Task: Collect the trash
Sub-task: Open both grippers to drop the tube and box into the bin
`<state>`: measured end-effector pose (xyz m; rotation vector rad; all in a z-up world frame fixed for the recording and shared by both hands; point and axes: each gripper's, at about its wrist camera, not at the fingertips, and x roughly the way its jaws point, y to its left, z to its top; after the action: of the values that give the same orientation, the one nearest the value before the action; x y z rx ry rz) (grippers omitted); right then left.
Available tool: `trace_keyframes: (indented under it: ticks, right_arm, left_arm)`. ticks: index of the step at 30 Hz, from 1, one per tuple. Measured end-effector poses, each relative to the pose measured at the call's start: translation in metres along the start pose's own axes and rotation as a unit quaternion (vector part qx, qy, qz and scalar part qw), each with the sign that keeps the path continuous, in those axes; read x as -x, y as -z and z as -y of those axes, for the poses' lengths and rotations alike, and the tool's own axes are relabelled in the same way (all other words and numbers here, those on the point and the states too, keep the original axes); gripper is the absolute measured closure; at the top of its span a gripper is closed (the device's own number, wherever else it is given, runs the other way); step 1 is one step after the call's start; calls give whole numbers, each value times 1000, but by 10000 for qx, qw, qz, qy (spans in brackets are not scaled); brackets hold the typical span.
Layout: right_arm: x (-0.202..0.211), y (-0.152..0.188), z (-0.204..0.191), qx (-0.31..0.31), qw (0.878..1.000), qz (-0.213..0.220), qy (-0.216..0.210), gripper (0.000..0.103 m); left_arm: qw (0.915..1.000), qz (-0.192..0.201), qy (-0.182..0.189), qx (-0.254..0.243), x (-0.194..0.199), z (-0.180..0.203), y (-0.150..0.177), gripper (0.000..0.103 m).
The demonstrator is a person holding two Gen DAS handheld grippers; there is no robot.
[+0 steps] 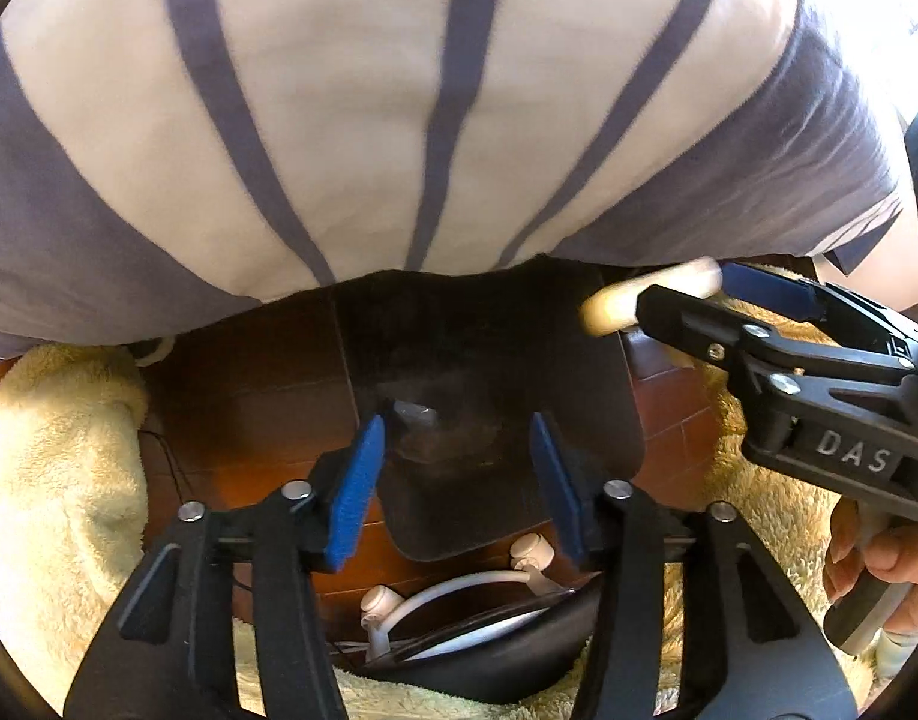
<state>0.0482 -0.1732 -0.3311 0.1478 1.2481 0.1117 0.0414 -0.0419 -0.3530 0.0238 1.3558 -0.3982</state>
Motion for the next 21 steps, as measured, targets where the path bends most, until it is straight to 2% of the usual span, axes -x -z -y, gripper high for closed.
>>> trace_keyframes:
  ticks: [5, 7, 13, 21]
  right_arm:
    - [19, -6, -1, -1, 9996, 237, 119, 16]
    - [29, -9, 0, -16, 9992, 379, 155, 11]
    - [66, -15, 0, -57, 9957, 896, 214, 10]
    - [122, -18, 1, -113, 9860, 1630, 340, 10]
  left_arm:
    - [9996, 243, -143, 24, 17, -4, -3, 41]
    - [9990, 411, -199, 31, 30, -5, -4, 31]
    - [9945, 973, -389, -7, 74, -6, -7, 15]
    - [9830, 1725, -623, -69, 131, 0, -7, 11]
